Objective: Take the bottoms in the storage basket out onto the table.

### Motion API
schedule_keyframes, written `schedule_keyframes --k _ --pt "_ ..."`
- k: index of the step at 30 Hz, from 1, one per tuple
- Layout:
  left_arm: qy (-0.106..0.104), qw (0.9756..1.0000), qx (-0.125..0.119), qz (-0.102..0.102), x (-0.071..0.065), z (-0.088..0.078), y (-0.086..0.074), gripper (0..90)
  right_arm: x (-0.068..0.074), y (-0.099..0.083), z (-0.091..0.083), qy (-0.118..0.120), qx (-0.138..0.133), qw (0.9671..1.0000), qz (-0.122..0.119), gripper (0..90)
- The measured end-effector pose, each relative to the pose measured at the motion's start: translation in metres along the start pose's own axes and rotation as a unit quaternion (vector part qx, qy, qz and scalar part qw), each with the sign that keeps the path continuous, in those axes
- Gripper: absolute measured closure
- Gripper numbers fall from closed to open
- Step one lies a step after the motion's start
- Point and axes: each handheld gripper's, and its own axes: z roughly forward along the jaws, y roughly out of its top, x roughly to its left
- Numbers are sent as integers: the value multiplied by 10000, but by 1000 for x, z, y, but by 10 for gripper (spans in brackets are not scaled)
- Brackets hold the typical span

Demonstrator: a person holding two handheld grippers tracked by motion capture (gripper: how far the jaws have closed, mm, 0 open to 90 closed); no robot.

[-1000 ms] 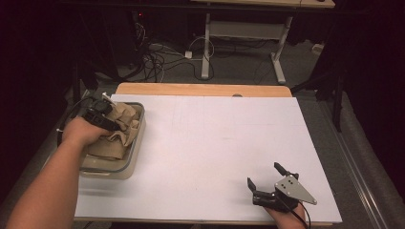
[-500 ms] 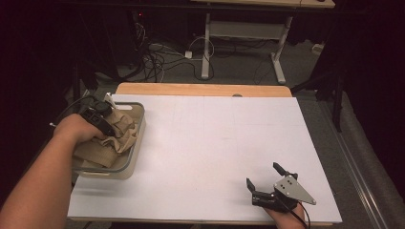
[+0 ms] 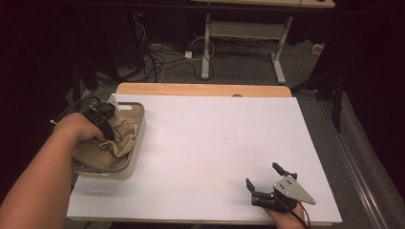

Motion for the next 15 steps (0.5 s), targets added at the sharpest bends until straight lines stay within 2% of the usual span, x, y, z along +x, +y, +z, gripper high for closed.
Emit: schedule_keyframes --k 10,15 --pt "-121 9985 523 46 -6 -1 4 622 1 0 1 19 4 10000 -24 12" --pt "-83 9975 698 77 -9 -3 6 624 1 0 1 24 14 10000 -17 13"
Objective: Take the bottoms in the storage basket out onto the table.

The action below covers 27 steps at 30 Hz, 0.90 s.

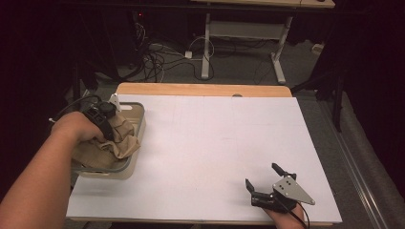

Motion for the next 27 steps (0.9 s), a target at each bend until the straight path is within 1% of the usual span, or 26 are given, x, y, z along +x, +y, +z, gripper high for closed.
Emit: schedule_keyframes --k 2,4,7,14,17,22,27 --pt "132 9999 3 47 -3 -1 0 624 0 0 0 2 8 10000 -1 13" --pt "216 9997 35 84 -7 -1 0 624 0 0 0 15 9 10000 -4 13" --pt "263 9996 35 79 -11 -3 0 623 1 0 0 26 14 10000 -2 13" --pt "183 9998 70 -5 -14 -16 -4 624 1 0 0 15 7 10000 -16 13" --pt "156 9999 16 -24 -17 -22 -5 624 1 0 0 15 7 10000 -18 13" --pt "147 9999 -11 -58 -21 -32 -6 624 1 0 0 16 2 10000 -18 13" --pt "192 9998 -12 -64 -26 -42 -5 625 1 1 -1 23 -26 10000 -27 13"
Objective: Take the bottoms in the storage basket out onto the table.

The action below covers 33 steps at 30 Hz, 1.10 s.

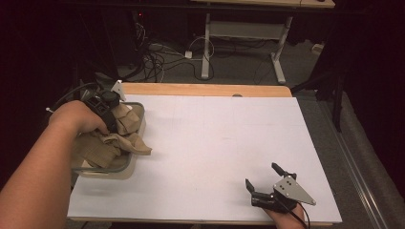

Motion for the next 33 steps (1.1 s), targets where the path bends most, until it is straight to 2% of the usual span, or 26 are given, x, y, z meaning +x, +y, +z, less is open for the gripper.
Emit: schedule_keyframes --k 9,24,33 --pt "25 10000 -13 23 -13 -16 5 625 0 0 0 17 -13 10000 24 13" --pt "3 9999 -128 85 -29 -63 1 625 0 1 0 38 -31 10000 27 13" --pt "-51 9993 -336 146 -36 -87 4 624 0 1 0 38 -27 10000 35 13"
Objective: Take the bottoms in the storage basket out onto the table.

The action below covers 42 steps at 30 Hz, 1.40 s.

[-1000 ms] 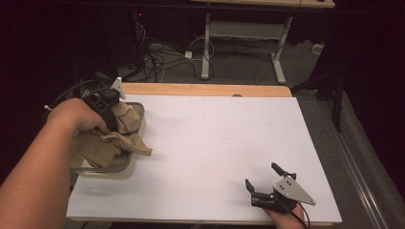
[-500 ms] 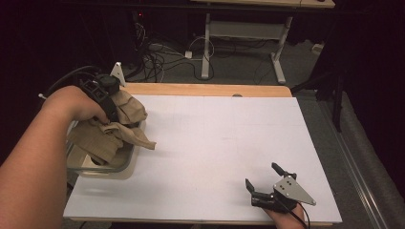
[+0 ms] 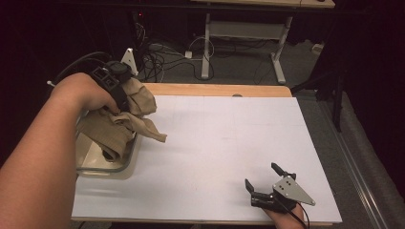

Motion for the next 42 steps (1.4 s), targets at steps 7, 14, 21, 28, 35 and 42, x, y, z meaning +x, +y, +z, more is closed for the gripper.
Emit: schedule_keyframes --k 7,14,21,28,35,42 --pt "61 9999 -113 105 -13 -17 8 624 0 0 0 11 -10 10000 -6 13" --pt "118 9994 -234 214 -27 -30 21 624 1 0 0 -4 1 10000 -25 13" --pt "123 9987 -303 389 -45 -33 35 624 0 0 -1 -16 -21 10000 6 13" --pt "119 9976 -401 556 -60 -34 48 624 -1 0 -1 -19 -24 10000 15 13" --pt "111 9964 -532 649 -71 -35 61 624 -2 0 -2 -22 -30 10000 19 13" --pt "87 9952 -610 755 -83 -37 72 624 -3 0 -2 -28 -44 10000 26 13"
